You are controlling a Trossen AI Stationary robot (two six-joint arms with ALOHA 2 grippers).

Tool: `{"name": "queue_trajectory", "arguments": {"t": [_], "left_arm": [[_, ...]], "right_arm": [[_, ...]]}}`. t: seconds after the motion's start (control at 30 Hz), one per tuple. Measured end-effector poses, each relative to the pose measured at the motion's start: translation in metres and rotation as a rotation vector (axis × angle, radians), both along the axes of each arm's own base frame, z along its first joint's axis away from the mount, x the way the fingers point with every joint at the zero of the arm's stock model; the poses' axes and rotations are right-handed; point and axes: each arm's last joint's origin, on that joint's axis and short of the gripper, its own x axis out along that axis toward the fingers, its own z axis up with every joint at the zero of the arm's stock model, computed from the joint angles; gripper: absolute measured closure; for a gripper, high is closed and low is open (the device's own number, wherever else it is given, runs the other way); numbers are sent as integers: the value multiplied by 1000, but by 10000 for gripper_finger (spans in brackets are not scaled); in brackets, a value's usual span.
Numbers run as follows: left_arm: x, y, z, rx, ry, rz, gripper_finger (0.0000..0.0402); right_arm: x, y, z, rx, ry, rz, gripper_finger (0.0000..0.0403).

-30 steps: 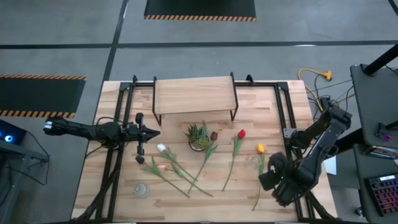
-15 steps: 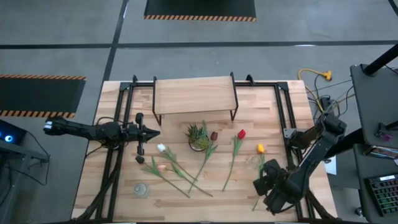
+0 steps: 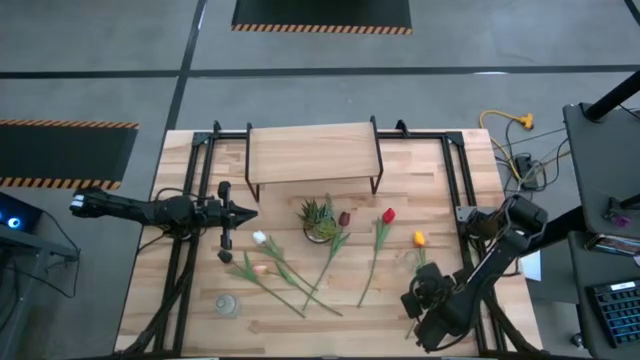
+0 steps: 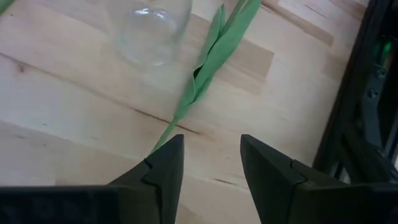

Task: Pick and place flowers into a vace then onto a shelf
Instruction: Put the yellow flower into the right transparent vase

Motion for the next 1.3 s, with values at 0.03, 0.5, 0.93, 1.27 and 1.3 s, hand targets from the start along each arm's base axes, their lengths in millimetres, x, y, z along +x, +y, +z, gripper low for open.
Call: {"name": "queue_trajectory", "arguments": {"t": [0.03,0.5,0.93,1.27,1.3], "left_arm": [[0,0,0,0,0,0,402],[0,0,0,0,1,0,402],[0,0,0,0,1,0,402],[0,0,0,0,1,0,402],[0,0,0,0,1,0,402]], "right_arm": [[1,0,-2,-6,-3,7,252],[13,-7,-34,-17,-17,46,211],[4,-16,-64,15,-51,15,211],[3,-18,-68,34,-55,18,222],[3,-17,-68,38,-51,16,226]]}}
